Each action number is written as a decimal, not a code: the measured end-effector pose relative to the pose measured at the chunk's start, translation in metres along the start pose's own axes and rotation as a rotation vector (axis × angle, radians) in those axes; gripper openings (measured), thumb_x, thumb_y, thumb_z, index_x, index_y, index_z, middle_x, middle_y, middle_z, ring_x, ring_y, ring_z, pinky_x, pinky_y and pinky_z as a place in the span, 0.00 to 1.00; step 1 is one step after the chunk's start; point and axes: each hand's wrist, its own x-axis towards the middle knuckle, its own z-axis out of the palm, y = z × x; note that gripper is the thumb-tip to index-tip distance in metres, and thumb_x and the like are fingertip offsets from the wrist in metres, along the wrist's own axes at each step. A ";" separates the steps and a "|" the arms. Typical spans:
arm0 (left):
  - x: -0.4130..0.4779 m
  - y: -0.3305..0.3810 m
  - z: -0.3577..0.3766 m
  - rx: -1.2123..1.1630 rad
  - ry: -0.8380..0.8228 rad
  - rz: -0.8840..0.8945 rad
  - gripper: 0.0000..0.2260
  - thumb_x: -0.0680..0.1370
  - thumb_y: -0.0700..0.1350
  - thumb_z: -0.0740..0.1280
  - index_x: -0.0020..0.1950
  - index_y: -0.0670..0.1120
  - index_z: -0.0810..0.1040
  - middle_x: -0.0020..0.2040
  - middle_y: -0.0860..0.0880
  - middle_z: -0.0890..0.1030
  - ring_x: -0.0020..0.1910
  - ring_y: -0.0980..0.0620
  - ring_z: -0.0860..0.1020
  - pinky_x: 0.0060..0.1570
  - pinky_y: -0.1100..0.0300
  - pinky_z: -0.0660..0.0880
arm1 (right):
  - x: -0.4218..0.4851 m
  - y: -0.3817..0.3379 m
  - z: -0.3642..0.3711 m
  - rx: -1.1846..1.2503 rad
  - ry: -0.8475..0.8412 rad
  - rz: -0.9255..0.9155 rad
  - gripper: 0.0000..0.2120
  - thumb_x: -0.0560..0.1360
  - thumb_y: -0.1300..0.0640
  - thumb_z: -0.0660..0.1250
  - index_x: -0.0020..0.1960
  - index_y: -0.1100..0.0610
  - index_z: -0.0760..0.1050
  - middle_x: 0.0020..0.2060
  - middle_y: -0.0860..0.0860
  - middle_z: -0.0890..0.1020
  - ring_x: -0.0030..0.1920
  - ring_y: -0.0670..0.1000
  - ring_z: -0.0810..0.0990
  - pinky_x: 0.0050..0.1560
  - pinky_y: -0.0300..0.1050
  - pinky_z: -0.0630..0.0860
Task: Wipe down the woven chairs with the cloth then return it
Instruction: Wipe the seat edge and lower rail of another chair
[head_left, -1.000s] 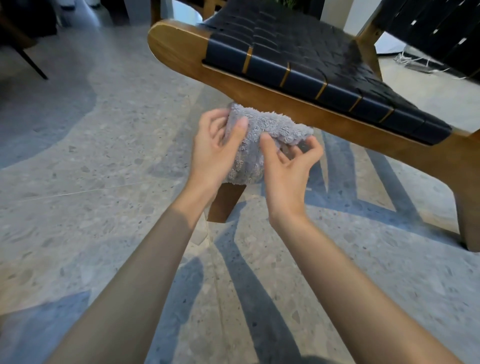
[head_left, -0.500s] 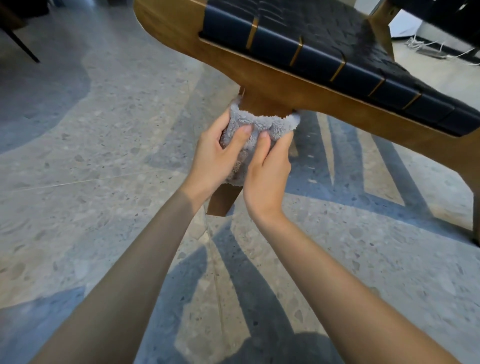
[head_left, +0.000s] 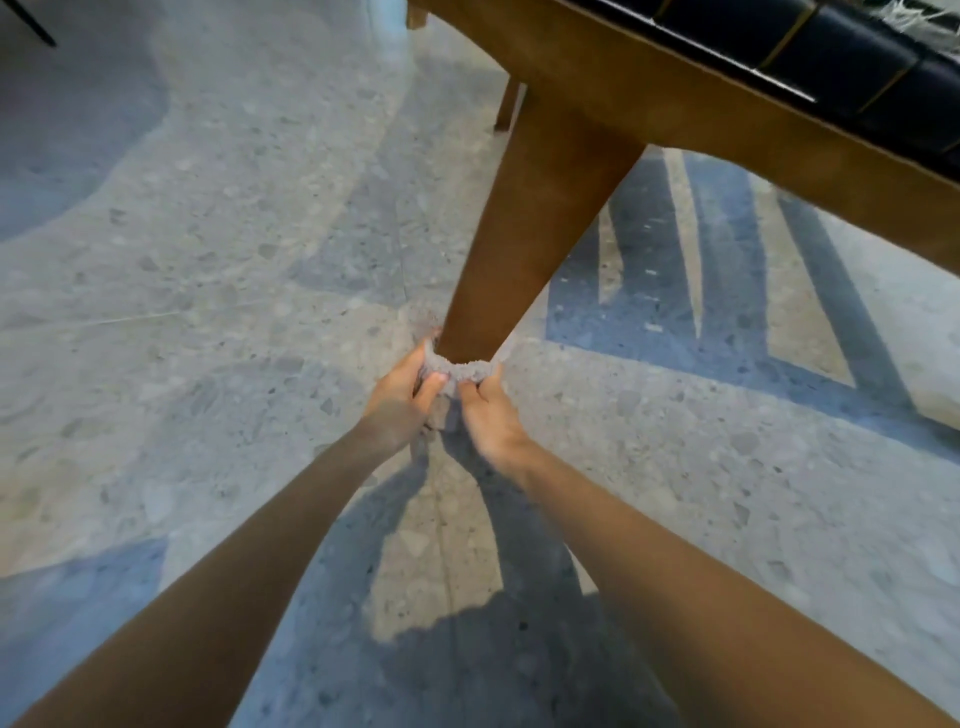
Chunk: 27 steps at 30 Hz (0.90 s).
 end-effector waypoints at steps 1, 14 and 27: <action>0.001 -0.001 0.000 0.035 -0.018 -0.023 0.16 0.81 0.41 0.59 0.67 0.37 0.69 0.53 0.36 0.78 0.49 0.43 0.76 0.48 0.60 0.69 | 0.001 0.000 0.001 -0.014 -0.001 0.022 0.18 0.84 0.60 0.50 0.72 0.61 0.60 0.66 0.54 0.72 0.64 0.49 0.71 0.58 0.31 0.62; -0.016 0.079 -0.019 -0.149 0.167 0.167 0.16 0.80 0.42 0.62 0.68 0.41 0.71 0.49 0.50 0.81 0.47 0.54 0.79 0.52 0.63 0.75 | -0.040 -0.059 -0.038 -0.127 0.268 -0.389 0.08 0.81 0.62 0.57 0.59 0.61 0.68 0.40 0.46 0.75 0.38 0.42 0.73 0.42 0.39 0.68; -0.027 0.179 -0.041 -0.296 0.341 0.531 0.14 0.81 0.42 0.61 0.66 0.45 0.71 0.57 0.53 0.78 0.56 0.61 0.76 0.54 0.74 0.70 | -0.071 -0.129 -0.068 -0.070 0.516 -0.573 0.08 0.82 0.55 0.56 0.44 0.54 0.64 0.33 0.44 0.70 0.29 0.34 0.71 0.31 0.32 0.66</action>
